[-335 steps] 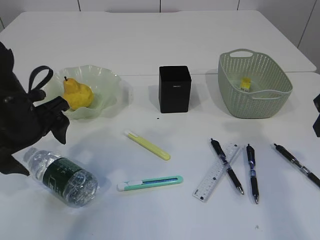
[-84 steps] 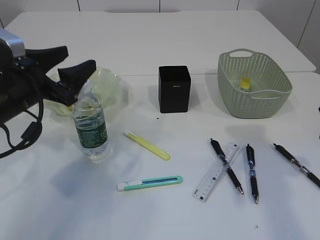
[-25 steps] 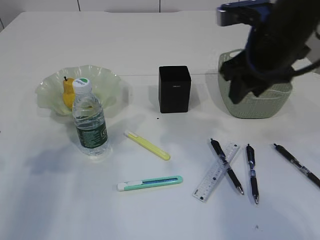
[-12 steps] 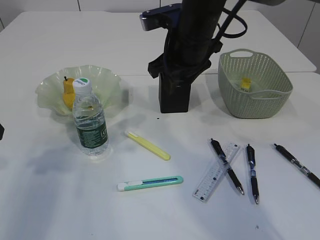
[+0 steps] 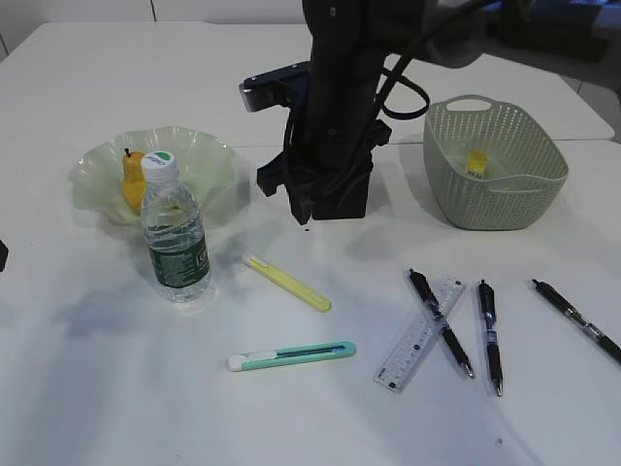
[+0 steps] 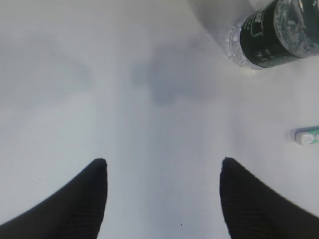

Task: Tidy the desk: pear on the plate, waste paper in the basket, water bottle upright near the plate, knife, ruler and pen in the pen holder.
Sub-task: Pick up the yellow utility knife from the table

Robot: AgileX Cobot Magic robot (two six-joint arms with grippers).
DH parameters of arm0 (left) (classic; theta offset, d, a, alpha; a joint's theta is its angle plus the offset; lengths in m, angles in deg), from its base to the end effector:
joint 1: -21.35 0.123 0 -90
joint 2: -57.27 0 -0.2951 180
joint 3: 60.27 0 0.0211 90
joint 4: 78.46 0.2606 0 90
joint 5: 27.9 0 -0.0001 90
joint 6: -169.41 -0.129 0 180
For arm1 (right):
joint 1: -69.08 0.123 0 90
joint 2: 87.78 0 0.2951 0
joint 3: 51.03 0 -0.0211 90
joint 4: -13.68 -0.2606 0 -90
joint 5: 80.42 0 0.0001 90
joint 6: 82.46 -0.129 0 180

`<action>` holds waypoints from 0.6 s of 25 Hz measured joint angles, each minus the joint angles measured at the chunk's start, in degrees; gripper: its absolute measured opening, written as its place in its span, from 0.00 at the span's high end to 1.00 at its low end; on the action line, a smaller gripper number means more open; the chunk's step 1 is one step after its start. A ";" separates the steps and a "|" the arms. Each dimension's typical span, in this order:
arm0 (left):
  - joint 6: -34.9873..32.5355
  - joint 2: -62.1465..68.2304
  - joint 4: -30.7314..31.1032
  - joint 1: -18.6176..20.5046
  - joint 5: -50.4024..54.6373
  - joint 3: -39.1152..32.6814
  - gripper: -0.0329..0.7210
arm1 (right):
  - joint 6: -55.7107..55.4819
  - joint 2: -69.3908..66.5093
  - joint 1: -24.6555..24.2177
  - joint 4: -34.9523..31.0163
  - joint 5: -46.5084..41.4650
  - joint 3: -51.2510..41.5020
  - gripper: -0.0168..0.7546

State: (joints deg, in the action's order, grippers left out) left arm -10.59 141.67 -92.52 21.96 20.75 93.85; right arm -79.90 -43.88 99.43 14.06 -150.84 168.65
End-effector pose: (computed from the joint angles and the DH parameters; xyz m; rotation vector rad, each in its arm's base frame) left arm 0.2705 -0.0207 0.2285 -0.1916 2.7532 -0.2940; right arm 0.4347 0.2536 0.1938 -0.8282 2.7962 0.0716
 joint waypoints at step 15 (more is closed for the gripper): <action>0.00 0.00 0.00 0.00 0.00 0.00 0.29 | 6.95 -9.03 2.12 -4.14 -0.10 9.27 0.49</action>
State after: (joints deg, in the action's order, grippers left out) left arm -10.59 141.67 -92.52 21.96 20.75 93.85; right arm -72.94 -52.91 101.55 9.91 -150.94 177.92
